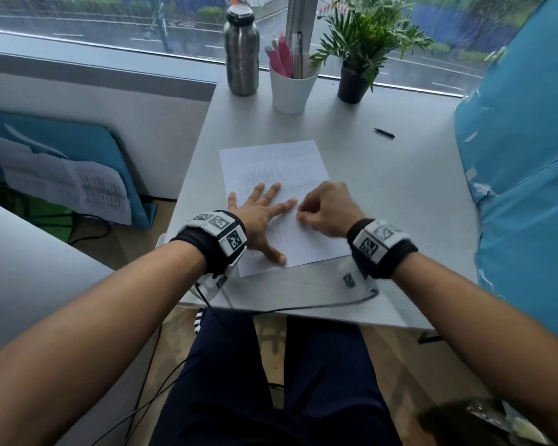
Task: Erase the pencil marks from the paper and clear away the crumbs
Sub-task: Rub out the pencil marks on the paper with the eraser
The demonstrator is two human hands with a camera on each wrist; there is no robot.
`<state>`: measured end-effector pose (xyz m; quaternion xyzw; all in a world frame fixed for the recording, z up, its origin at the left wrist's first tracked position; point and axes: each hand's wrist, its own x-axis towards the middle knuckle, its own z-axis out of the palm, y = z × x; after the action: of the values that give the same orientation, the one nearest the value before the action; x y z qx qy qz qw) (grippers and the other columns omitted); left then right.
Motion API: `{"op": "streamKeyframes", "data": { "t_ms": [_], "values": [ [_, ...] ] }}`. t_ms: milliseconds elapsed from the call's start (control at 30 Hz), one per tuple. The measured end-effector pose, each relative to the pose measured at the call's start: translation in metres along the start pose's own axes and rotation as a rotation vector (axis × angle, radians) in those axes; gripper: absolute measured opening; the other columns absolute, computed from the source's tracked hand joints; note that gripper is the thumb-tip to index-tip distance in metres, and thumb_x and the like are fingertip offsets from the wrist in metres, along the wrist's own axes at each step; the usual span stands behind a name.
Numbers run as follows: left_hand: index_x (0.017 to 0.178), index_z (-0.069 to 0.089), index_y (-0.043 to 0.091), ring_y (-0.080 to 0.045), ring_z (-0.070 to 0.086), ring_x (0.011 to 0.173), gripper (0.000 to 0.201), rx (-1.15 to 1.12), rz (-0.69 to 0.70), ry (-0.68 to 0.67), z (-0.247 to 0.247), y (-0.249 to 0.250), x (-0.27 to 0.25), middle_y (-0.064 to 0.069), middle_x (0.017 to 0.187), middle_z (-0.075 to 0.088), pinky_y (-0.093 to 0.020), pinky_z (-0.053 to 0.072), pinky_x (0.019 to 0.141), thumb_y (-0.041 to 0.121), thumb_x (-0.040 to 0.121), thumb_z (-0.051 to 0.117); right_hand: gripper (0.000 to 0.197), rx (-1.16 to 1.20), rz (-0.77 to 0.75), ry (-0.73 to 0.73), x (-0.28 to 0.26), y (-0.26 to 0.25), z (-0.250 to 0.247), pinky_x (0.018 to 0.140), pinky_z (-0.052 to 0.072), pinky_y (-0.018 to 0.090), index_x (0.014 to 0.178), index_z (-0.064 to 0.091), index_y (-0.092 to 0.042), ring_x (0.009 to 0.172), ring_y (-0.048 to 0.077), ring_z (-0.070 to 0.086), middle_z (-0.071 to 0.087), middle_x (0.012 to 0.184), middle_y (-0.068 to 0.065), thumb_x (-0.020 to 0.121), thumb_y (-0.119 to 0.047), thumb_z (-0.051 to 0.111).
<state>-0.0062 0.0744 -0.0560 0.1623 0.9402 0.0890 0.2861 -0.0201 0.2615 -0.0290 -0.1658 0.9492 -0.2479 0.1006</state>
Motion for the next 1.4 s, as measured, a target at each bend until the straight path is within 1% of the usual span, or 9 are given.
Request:
{"op": "streamKeyframes", "data": {
  "t_ms": [233,367,500,633,800,933,1033,1167,1400],
  "values": [
    [0.15,-0.01,0.05,-0.022,-0.027,0.146,0.131,0.004,-0.005,0.006,0.002,0.0,0.0,0.009,0.158,-0.029,-0.071,-0.01,0.109,0.072,0.055,0.078,0.01,0.014,0.057,0.051,0.01,0.005,-0.012,0.082,0.053,0.023,0.08,0.08,-0.014,0.074,0.011,0.069,0.076,0.078,0.0,0.073,-0.02,0.076],
    [0.15,-0.011,0.049,-0.021,-0.028,0.145,0.134,0.006,-0.002,0.006,0.004,0.0,0.001,0.009,0.158,-0.03,-0.072,-0.008,0.108,0.074,0.053,0.078,0.01,-0.003,-0.122,-0.18,-0.016,-0.016,0.011,0.075,0.053,0.028,0.077,0.079,-0.01,0.071,0.015,0.069,0.075,0.076,0.003,0.072,-0.019,0.079],
    [0.151,-0.008,0.049,-0.023,-0.025,0.147,0.132,-0.001,-0.008,0.017,0.003,0.002,0.0,0.009,0.159,-0.028,-0.072,-0.008,0.109,0.072,0.054,0.079,0.011,0.029,0.069,0.028,0.013,0.009,-0.013,0.076,0.053,0.02,0.08,0.08,-0.015,0.066,0.007,0.066,0.076,0.076,0.0,0.072,-0.022,0.079],
    [0.151,-0.011,0.047,-0.022,-0.027,0.146,0.133,0.016,-0.009,0.011,0.003,0.002,0.0,0.009,0.158,-0.03,-0.073,-0.007,0.109,0.074,0.054,0.077,0.01,0.044,-0.098,-0.173,-0.016,-0.015,0.013,0.067,0.052,0.017,0.076,0.079,-0.011,0.061,0.002,0.065,0.075,0.072,0.0,0.071,-0.02,0.08],
    [0.151,-0.009,0.048,-0.023,-0.026,0.146,0.133,-0.003,-0.018,0.006,0.002,0.002,0.0,0.009,0.159,-0.029,-0.072,-0.009,0.109,0.073,0.054,0.078,0.01,0.043,0.051,0.031,0.009,0.002,-0.009,0.066,0.047,0.014,0.078,0.08,-0.013,0.067,0.009,0.067,0.075,0.074,0.0,0.072,-0.02,0.079],
    [0.15,-0.011,0.047,-0.022,-0.027,0.146,0.136,0.012,-0.017,0.002,0.004,0.001,0.002,0.009,0.158,-0.031,-0.073,-0.007,0.108,0.075,0.052,0.078,0.008,-0.01,-0.132,-0.179,-0.02,-0.021,0.018,0.063,0.048,0.015,0.073,0.078,-0.01,0.065,0.012,0.065,0.074,0.074,0.003,0.071,-0.018,0.079],
    [0.15,-0.011,0.05,-0.022,-0.028,0.145,0.139,-0.014,-0.019,-0.011,0.004,0.002,0.0,0.01,0.158,-0.031,-0.07,-0.012,0.107,0.075,0.048,0.08,0.01,0.021,0.026,-0.024,0.003,0.0,-0.006,0.064,0.044,0.005,0.079,0.08,-0.012,0.067,0.007,0.065,0.076,0.077,0.002,0.073,-0.021,0.078],
    [0.149,-0.015,0.049,-0.022,-0.03,0.144,0.141,0.001,-0.022,-0.01,0.003,0.003,0.002,0.01,0.157,-0.033,-0.071,-0.012,0.108,0.076,0.047,0.079,0.007,-0.019,-0.093,-0.101,-0.016,-0.015,0.012,0.069,0.053,0.024,0.074,0.078,-0.01,0.068,0.015,0.069,0.074,0.072,0.003,0.072,-0.017,0.077],
    [0.147,-0.017,0.051,-0.022,-0.031,0.144,0.145,0.01,-0.036,-0.041,0.002,0.004,0.002,0.011,0.156,-0.035,-0.071,-0.012,0.107,0.077,0.043,0.08,0.009,0.0,0.0,-0.016,-0.006,-0.002,-0.001,0.076,0.053,0.022,0.077,0.08,-0.013,0.069,0.01,0.068,0.075,0.075,0.001,0.072,-0.02,0.078]
  ]
}}
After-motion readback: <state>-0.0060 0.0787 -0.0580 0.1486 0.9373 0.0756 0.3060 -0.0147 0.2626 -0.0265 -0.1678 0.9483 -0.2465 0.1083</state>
